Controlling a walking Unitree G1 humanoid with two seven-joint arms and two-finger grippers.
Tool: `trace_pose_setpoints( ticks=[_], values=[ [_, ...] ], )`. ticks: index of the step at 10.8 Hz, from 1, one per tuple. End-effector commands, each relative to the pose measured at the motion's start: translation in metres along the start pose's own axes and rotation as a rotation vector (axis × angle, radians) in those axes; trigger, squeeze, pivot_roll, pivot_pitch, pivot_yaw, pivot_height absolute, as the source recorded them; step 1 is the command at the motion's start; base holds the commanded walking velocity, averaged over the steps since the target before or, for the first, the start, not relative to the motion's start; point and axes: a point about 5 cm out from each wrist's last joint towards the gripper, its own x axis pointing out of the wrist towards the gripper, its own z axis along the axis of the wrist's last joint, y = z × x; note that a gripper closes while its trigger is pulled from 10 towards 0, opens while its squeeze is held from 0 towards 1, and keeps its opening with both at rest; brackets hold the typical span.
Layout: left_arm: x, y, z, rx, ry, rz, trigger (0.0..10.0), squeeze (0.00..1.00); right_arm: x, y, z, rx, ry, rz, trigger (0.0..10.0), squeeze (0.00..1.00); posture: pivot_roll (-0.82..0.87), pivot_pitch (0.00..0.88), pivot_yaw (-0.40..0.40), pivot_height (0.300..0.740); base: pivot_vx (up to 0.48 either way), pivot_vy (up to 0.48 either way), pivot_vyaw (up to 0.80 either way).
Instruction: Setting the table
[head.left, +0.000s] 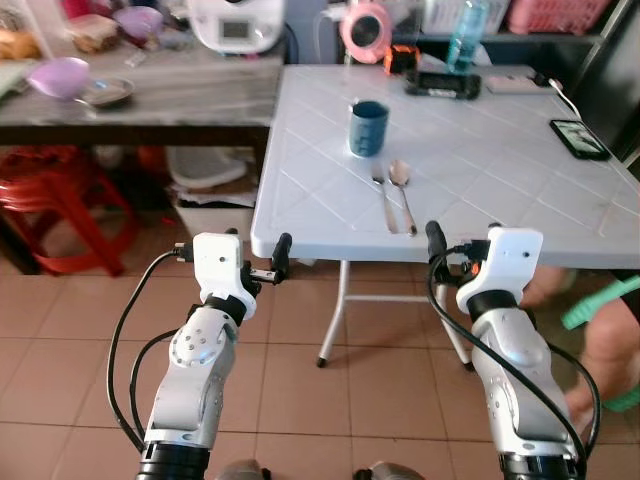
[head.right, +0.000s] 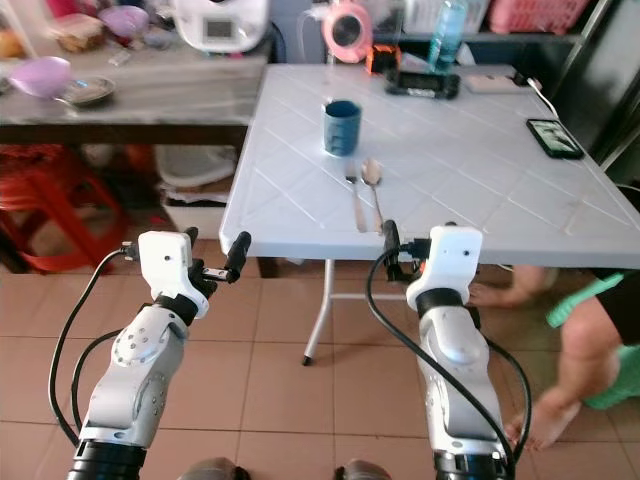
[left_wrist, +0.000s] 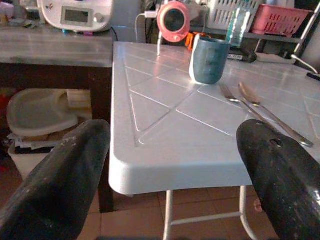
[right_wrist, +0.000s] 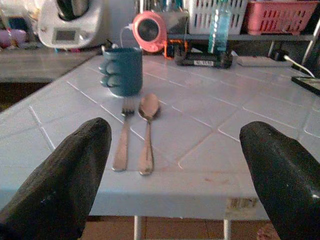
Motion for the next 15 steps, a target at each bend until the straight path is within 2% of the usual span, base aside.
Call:
trace_pose_setpoints(
  ticks=[1, 3, 9, 11, 12, 13, 14, 15],
  values=[
    [0.001, 0.001, 0.005, 0.007, -0.019, -0.002, 10.0, 0.00, 0.001, 0.001, 0.001, 0.014, 0.007, -0.006, 10.0, 0.00, -0.03, 0.000, 0.024, 0.740, 0.289, 0.000, 0.00],
    [0.001, 0.001, 0.005, 0.007, -0.019, -0.003, 10.0, 0.00, 0.000, 0.002, 0.002, 0.042, 0.000, 0.007, 10.0, 0.00, -0.03, 0.000, 0.026, 0.740, 0.287, 0.000, 0.00],
    [0.003, 0.002, 0.005, 0.013, -0.023, -0.007, 10.0, 0.00, 0.002, 0.003, 0.001, -0.045, 0.016, -0.013, 10.0, 0.00, -0.02, 0.000, 0.026, 0.740, 0.287, 0.000, 0.00],
    [0.003, 0.003, 0.005, 0.021, -0.022, 0.003, 10.0, 0.00, 0.002, 0.012, 0.000, -0.028, 0.019, 0.058, 10.0, 0.00, -0.02, 0.000, 0.023, 0.740, 0.281, 0.000, 0.00],
    [0.003, 0.004, 0.005, 0.022, -0.020, 0.006, 10.0, 0.00, 0.001, 0.014, -0.003, -0.062, 0.029, 0.043, 10.0, 0.00, -0.02, 0.000, 0.021, 0.740, 0.281, 0.000, 0.00],
    [0.002, 0.004, 0.005, 0.024, -0.020, 0.006, 10.0, 0.00, 0.000, 0.020, -0.005, -0.098, 0.046, 0.080, 10.0, 0.00, -0.02, 0.000, 0.021, 0.740, 0.281, 0.000, 0.00],
    [0.003, 0.004, 0.005, 0.026, -0.018, 0.006, 10.0, 0.00, -0.005, 0.028, 0.001, -0.064, 0.008, 0.161, 10.0, 0.00, -0.02, 0.000, 0.021, 0.740, 0.285, 0.000, 0.62],
    [0.003, 0.004, 0.005, 0.027, -0.018, 0.005, 10.0, 0.00, -0.005, 0.027, -0.001, -0.060, 0.011, 0.139, 10.0, 0.00, -0.01, 0.000, 0.023, 0.740, 0.281, 0.000, 0.77]
  ],
)
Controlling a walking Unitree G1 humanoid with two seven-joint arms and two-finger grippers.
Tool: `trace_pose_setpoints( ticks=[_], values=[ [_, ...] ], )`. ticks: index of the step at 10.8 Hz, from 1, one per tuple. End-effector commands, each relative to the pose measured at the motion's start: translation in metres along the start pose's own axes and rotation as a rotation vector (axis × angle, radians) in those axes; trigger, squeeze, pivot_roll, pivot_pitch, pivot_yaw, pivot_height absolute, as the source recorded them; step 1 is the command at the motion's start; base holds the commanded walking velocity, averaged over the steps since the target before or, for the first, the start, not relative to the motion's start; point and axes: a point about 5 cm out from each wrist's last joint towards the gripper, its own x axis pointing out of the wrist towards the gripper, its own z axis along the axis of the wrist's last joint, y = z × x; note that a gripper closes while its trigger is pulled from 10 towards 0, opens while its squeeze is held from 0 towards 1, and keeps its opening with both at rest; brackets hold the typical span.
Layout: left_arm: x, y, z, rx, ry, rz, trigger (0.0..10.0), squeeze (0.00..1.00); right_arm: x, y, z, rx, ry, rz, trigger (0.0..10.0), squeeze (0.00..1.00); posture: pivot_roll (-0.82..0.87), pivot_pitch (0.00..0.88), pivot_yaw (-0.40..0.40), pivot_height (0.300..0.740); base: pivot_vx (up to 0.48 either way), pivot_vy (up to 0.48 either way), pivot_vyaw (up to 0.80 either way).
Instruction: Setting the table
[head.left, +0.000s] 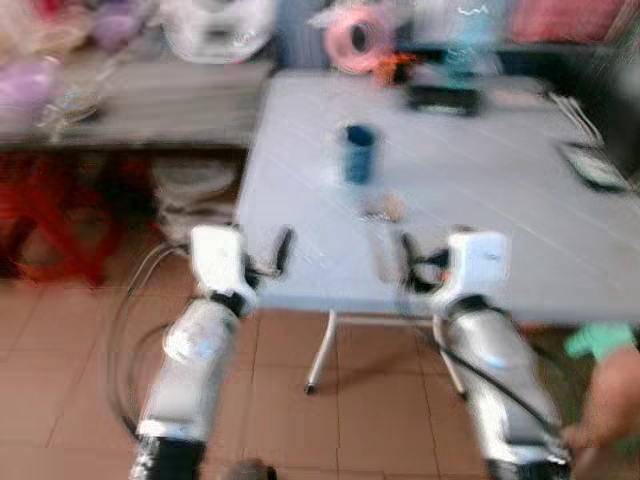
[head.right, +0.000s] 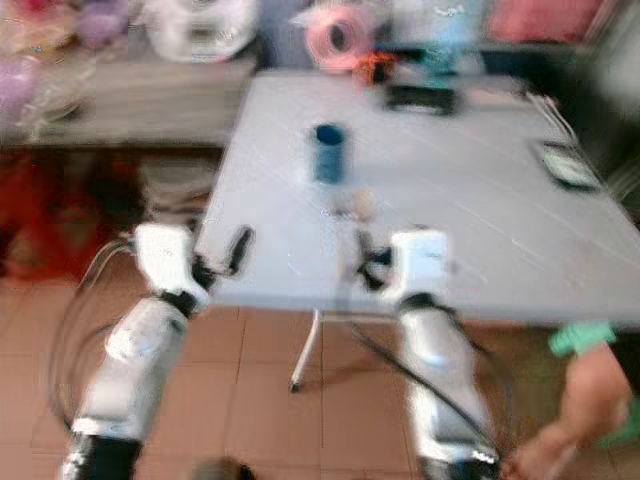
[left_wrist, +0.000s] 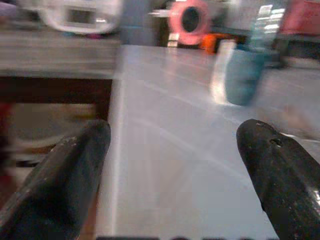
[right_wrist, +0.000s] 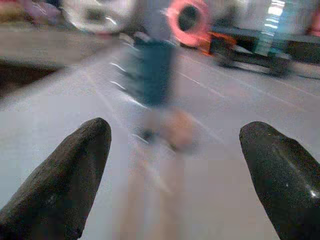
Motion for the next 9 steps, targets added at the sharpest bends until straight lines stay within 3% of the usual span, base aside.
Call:
trace_pose_setpoints(
  ticks=[1, 4, 6, 8, 9],
  values=[
    [0.001, -0.004, 0.002, 0.001, -0.007, -0.010, 10.0, 0.00, -0.003, -0.011, 0.000, 0.005, 0.000, -0.046, 10.0, 0.00, -0.01, 0.000, 0.025, 0.740, 0.285, 0.000, 0.77],
    [0.002, -0.004, 0.003, 0.004, -0.004, -0.013, 10.0, 0.00, 0.001, -0.019, -0.001, 0.028, 0.012, -0.117, 10.0, 0.00, 0.00, 0.000, 0.027, 0.740, 0.282, 0.000, 0.14],
    [0.001, -0.003, 0.002, 0.007, -0.002, -0.014, 10.0, 0.00, 0.000, -0.027, -0.013, 0.086, 0.089, -0.206, 10.0, 0.00, 0.00, 0.000, 0.024, 0.740, 0.281, 0.000, 0.00],
    [-0.001, -0.002, 0.002, 0.006, 0.002, -0.020, 10.0, 0.00, -0.001, -0.034, -0.016, 0.096, 0.114, -0.267, 10.0, 0.00, 0.01, 0.000, 0.018, 0.740, 0.000, 0.000, 0.00],
    [-0.007, -0.005, 0.003, 0.082, -0.004, -0.090, 10.0, 0.00, 0.000, -0.036, -0.020, 0.085, 0.146, -0.280, 10.0, 0.00, 0.01, 0.000, 0.015, 0.740, 0.000, 0.000, 0.00]
  ],
)
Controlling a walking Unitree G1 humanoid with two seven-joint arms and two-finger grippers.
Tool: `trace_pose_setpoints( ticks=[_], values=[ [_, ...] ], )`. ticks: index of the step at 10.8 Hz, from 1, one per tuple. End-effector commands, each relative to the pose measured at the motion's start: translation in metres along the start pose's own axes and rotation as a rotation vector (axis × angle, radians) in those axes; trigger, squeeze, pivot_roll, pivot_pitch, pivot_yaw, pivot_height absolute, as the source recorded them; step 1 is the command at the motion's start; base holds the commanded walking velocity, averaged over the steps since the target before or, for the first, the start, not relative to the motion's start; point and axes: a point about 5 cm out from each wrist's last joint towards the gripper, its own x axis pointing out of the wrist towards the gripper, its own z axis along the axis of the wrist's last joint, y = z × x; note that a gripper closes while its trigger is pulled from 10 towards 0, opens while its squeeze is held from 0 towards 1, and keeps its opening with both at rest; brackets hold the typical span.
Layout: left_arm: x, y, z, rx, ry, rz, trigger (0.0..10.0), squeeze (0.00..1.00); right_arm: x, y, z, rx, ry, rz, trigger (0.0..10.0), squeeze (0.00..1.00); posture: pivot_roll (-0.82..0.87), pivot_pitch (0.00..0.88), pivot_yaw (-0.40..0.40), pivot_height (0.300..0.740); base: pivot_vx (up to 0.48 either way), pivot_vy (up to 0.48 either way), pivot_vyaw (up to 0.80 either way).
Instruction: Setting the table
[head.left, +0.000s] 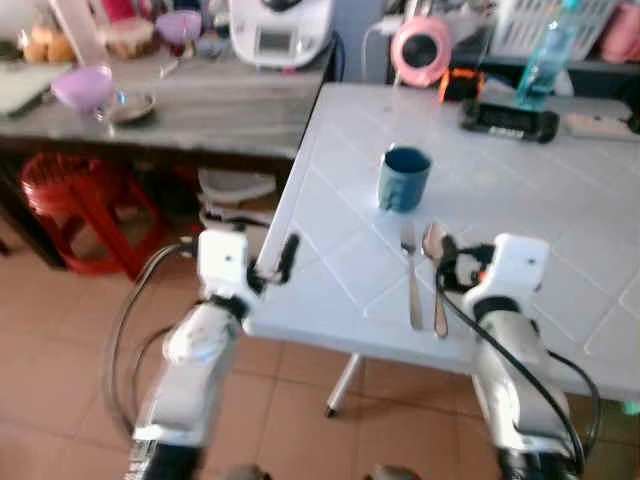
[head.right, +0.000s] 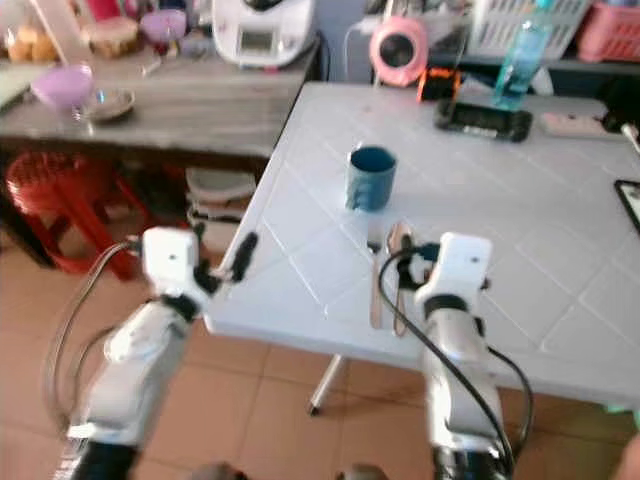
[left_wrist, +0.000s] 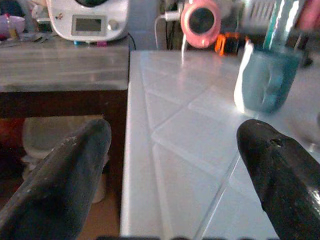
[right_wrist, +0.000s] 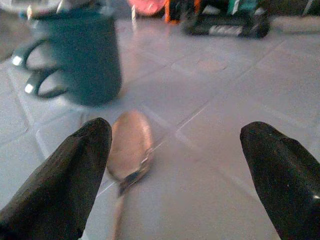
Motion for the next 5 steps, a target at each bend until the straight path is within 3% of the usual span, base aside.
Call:
trace_pose_setpoints(
  ticks=[1, 3, 5],
  values=[
    [-0.005, 0.004, 0.001, 0.023, 0.008, -0.005, 10.0, 0.00, 0.002, 0.006, -0.002, 0.000, 0.032, 0.008, 10.0, 0.00, 0.02, 0.000, 0.012, 0.740, 0.000, 0.000, 0.00],
    [-0.015, 0.015, 0.000, 0.038, 0.035, 0.024, 10.0, 0.00, 0.010, 0.011, 0.006, -0.011, 0.073, 0.046, 10.0, 0.00, 0.03, 0.000, 0.013, 0.740, 0.000, 0.000, 0.00],
    [-0.022, 0.016, -0.001, 0.049, 0.047, 0.016, 10.0, 0.00, 0.016, 0.016, 0.011, -0.019, 0.091, 0.088, 10.0, 0.00, 0.03, 0.005, 0.015, 0.740, 0.000, 0.000, 0.00]
  ],
)
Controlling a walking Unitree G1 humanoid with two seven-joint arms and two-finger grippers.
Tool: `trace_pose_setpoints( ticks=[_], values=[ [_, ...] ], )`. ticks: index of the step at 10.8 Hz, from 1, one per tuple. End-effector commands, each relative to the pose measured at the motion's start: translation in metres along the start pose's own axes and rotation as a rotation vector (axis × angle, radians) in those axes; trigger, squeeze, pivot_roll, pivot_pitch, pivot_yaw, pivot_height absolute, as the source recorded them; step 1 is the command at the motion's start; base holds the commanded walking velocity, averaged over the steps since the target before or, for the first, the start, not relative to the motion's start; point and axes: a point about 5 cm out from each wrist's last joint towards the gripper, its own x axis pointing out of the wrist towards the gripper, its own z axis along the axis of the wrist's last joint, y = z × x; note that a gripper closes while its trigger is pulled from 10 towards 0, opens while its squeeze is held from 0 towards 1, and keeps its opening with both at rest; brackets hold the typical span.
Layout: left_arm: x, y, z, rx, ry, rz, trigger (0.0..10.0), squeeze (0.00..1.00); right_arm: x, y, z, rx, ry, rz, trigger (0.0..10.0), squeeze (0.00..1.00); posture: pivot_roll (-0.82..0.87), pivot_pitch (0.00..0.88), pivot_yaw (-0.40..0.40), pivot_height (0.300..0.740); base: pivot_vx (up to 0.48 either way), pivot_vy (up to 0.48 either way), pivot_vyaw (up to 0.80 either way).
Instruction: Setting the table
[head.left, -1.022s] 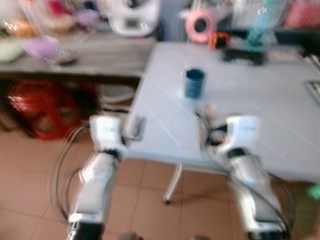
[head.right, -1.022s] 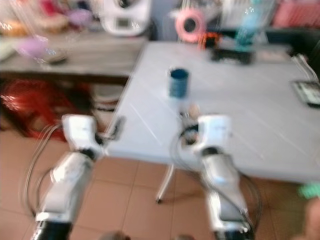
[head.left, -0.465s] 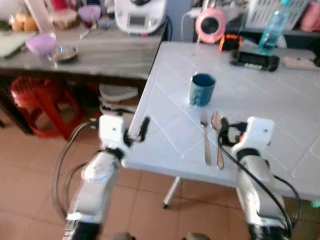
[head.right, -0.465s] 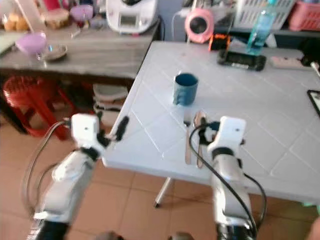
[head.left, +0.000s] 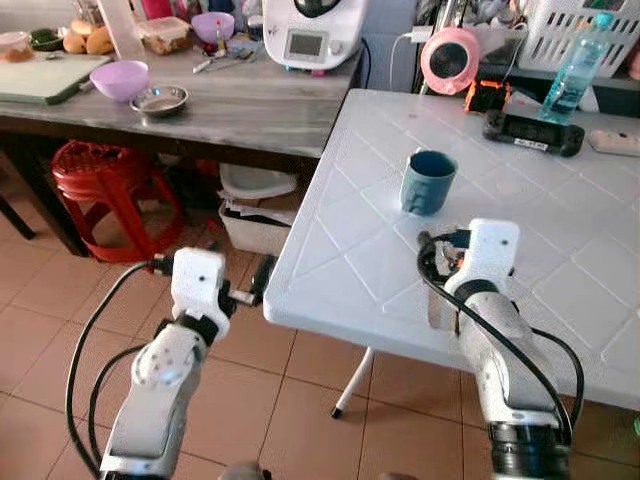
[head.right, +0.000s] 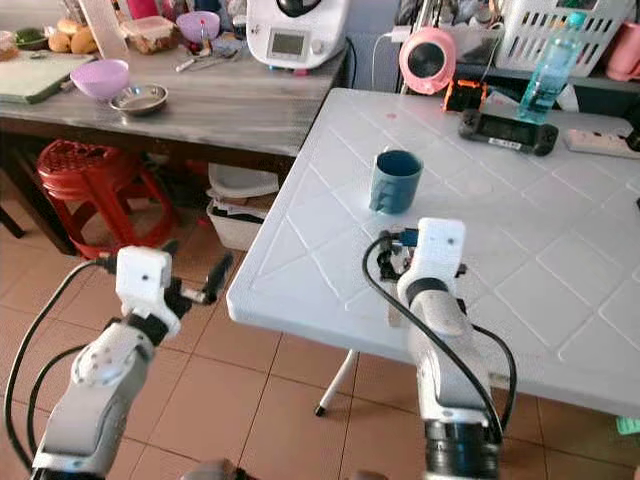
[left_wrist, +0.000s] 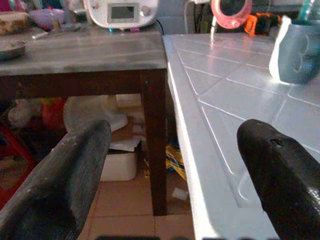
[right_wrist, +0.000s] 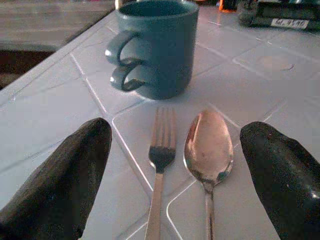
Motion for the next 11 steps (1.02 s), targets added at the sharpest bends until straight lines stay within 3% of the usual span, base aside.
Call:
trace_pose_setpoints(
  ticks=[1, 5, 11],
  values=[
    [-0.001, 0.001, 0.005, 0.008, -0.010, -0.004, 10.0, 0.00, 0.003, 0.003, 0.001, -0.017, 0.024, 0.026, 10.0, 0.00, 0.03, 0.014, 0.019, 0.740, 0.000, 0.000, 0.00],
    [-0.006, 0.004, 0.005, 0.018, 0.018, 0.000, 10.0, 0.00, 0.010, 0.003, -0.007, -0.020, 0.105, 0.048, 10.0, 0.00, 0.03, 0.053, 0.028, 0.740, 0.000, 0.000, 0.00],
    [-0.013, 0.005, 0.005, 0.015, 0.046, 0.002, 10.0, 0.00, 0.012, 0.023, 0.005, 0.027, 0.080, 0.107, 10.0, 0.00, 0.05, 0.075, 0.034, 0.740, 0.000, 0.000, 0.00]
  ],
)
